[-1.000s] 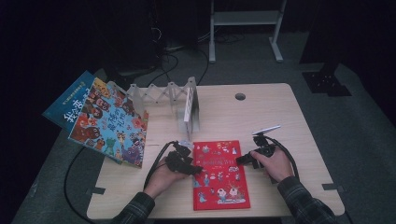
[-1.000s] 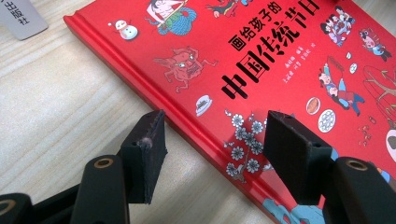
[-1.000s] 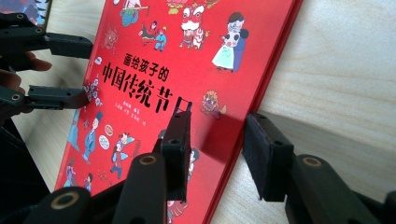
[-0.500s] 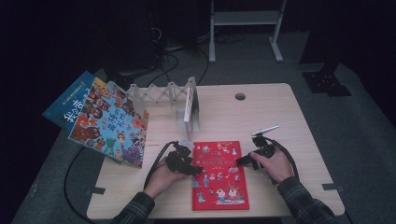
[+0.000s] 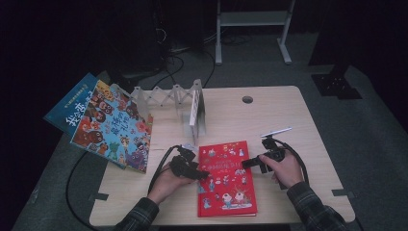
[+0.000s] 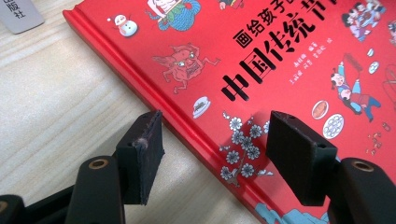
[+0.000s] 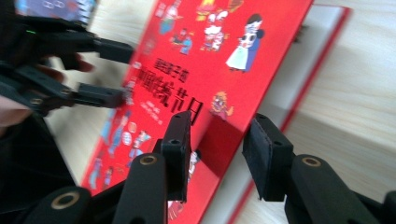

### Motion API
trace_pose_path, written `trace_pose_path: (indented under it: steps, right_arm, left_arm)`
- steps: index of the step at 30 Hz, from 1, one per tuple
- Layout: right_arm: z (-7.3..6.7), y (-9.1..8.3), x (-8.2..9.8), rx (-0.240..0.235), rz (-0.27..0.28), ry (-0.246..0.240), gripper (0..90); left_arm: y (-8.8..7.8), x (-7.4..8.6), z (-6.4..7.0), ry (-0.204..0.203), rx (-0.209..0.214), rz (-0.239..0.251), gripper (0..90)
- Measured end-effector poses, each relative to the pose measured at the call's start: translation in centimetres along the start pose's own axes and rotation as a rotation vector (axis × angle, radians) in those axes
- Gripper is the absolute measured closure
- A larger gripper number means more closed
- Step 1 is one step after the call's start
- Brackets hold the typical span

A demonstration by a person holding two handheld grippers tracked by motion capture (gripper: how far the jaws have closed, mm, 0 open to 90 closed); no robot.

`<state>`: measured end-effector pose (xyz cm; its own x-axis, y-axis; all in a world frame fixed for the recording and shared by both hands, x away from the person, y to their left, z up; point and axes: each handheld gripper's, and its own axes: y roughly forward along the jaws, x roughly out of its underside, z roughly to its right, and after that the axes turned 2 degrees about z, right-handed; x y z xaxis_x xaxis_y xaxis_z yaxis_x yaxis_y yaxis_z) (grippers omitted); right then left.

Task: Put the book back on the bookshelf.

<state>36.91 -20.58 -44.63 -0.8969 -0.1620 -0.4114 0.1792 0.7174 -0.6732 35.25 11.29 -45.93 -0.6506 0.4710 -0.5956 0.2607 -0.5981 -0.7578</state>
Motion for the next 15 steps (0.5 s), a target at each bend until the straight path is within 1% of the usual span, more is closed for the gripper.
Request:
trace_pose_path:
  steps: [3, 5, 6, 7, 8, 11, 13, 15]
  right_arm:
    - [-0.6, -0.1, -0.2, 0.002, 0.020, -0.029, 59.1]
    - [-0.9, -0.1, -0.4, -0.005, 0.033, -0.043, 57.3]
    - [-0.9, 0.1, -0.4, -0.016, 0.036, -0.052, 56.9]
    - [-1.1, 0.3, -0.4, -0.034, 0.039, -0.056, 55.2]
    - [-1.2, 0.7, -0.4, -0.041, 0.043, -0.069, 54.8]
    - [-1.6, 1.3, -0.5, -0.040, 0.059, -0.102, 54.8]
    - [-1.6, 1.4, -0.6, -0.055, 0.072, -0.112, 55.2]
    - [-1.6, 1.4, -0.5, -0.042, 0.076, -0.133, 56.1]
  left_arm:
    - [-0.1, 0.0, -0.1, -0.013, 0.009, 0.002, 35.1]
    - [-0.1, 0.0, -0.2, -0.022, 0.013, 0.003, 35.1]
    - [-0.1, 0.1, -0.2, -0.029, 0.017, 0.008, 35.1]
    - [-0.1, 0.1, -0.3, -0.029, 0.019, 0.006, 35.1]
    - [-0.2, 0.1, -0.3, -0.031, 0.024, 0.001, 35.1]
    - [-0.2, 0.1, -0.4, -0.038, 0.032, 0.006, 35.1]
    - [-0.2, 0.1, -0.5, -0.039, 0.034, 0.007, 35.1]
    - [-0.2, 0.1, -0.5, -0.038, 0.033, 0.009, 35.1]
